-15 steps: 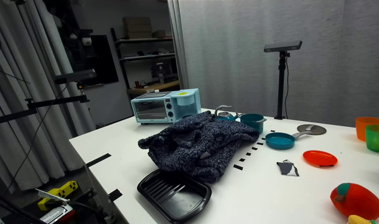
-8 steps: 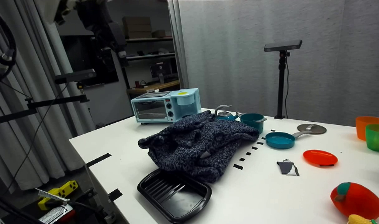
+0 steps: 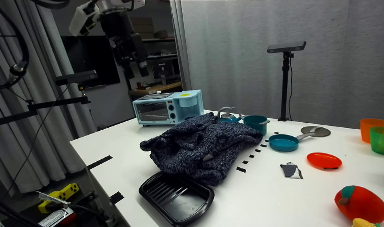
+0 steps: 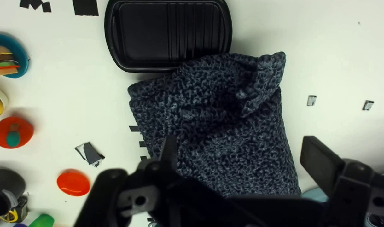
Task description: Unfold the fleece blanket once
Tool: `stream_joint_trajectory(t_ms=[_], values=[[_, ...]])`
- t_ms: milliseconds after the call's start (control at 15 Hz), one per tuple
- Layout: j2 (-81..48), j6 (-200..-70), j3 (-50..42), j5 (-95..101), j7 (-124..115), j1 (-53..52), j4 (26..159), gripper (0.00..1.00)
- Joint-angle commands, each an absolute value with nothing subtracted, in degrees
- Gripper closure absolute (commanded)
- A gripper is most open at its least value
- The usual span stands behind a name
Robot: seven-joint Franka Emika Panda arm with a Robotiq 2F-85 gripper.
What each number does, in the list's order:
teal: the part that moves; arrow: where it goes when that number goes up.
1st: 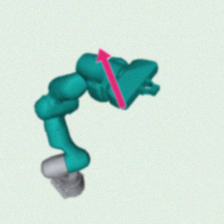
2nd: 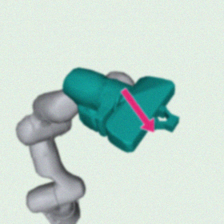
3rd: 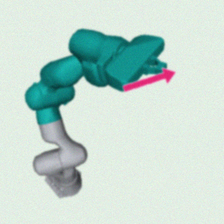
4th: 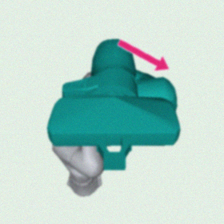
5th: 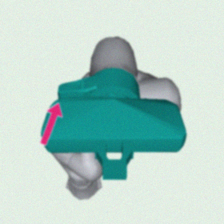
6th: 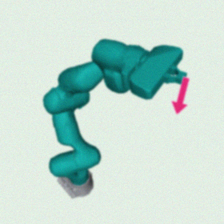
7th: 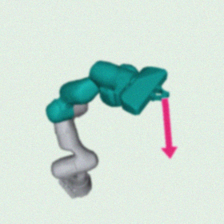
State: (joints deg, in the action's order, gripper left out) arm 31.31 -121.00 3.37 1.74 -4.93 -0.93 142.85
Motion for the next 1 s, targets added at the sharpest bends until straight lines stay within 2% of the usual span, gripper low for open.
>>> stream_joint_trajectory(t_ms=[0, 933], values=[[29.72, -121.11, 2.98, 0.62, -4.10, -1.67, 142.82, 0.00], [7.98, -138.64, -2.41, -4.43, -4.64, 1.11, 139.81, 0.00]])
